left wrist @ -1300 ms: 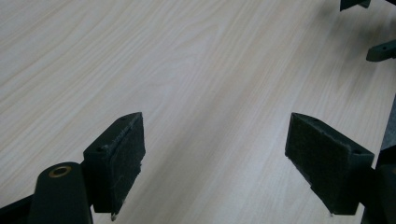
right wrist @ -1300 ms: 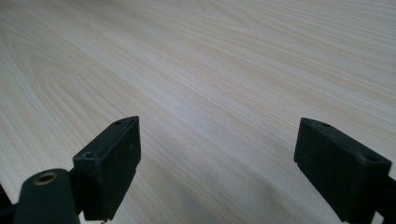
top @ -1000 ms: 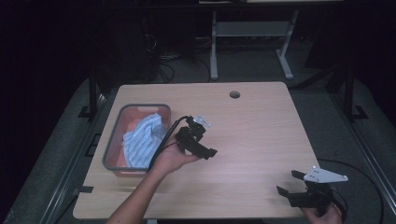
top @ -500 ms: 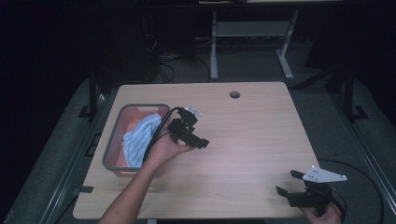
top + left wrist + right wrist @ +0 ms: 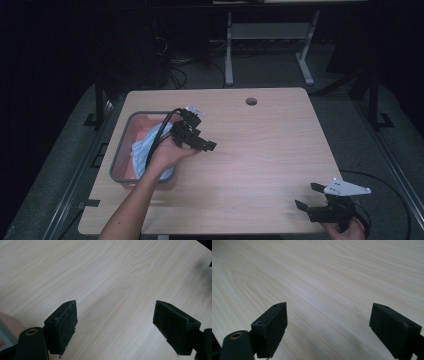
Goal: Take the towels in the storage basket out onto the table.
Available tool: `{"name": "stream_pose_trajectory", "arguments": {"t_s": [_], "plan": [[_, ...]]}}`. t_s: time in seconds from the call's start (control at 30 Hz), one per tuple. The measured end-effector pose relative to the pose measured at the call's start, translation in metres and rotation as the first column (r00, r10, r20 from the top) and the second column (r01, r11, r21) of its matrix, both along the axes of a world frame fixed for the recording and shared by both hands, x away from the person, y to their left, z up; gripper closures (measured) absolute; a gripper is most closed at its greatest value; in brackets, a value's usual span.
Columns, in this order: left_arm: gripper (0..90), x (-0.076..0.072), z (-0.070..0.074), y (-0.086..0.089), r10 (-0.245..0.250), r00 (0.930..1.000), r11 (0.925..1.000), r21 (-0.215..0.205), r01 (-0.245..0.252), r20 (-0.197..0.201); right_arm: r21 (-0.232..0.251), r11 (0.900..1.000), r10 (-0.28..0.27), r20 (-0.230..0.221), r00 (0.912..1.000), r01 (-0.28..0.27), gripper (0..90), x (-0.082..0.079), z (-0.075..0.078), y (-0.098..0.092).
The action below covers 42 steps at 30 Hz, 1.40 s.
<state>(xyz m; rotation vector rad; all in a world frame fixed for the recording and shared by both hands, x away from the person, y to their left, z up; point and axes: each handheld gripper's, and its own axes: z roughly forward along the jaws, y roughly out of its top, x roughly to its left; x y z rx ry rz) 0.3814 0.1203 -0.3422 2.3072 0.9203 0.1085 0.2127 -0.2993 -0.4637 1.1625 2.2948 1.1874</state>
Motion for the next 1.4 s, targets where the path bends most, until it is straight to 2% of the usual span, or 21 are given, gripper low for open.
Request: {"name": "stream_pose_trajectory", "arguments": {"t_s": [0.07,0.13,0.37,0.43,0.77,1.17,1.4], "plan": [[19.8,0.002,0.002,0.007,0.018,0.9998,0.9997,0.014,-0.018,0.0,-0.006,1.0,0.005,0.001,1.0,-0.005,14.2,0.0,0.0,0.001],[19.9,0.002,0.004,0.012,0.028,0.9996,0.9996,0.009,-0.028,0.001,-0.01,1.0,0.007,0.001,1.0,-0.007,14.2,0.0,0.0,0.001],[20.6,0.002,0.009,0.029,0.058,0.9983,0.9978,0.031,-0.059,0.009,-0.01,1.0,0.009,-0.005,0.9999,-0.009,14.2,0.0,0.0,0.002],[20.9,0.002,0.009,0.031,0.063,0.9979,0.9975,0.03,-0.064,0.01,-0.015,1.0,0.014,0.0,0.9999,-0.014,14.2,0.0,0.0,0.002],[21.2,-0.002,0.016,0.062,0.115,0.993,0.9927,0.034,-0.116,0.027,-0.018,1.0,0.017,0.002,0.9998,-0.017,14.2,0.0,0.0,0.005],[22.4,-0.002,0.014,0.092,0.179,0.9836,0.9829,0.039,-0.18,0.02,-0.022,1.0,0.019,-0.007,0.9998,-0.019,14.2,0.0,-0.001,0.007],[23.9,-0.001,0.005,0.11,0.227,0.9738,0.9721,0.058,-0.227,0.008,-0.023,0.999,0.023,-0.003,0.9997,-0.023,14.2,0.001,-0.001,0.008]]}}
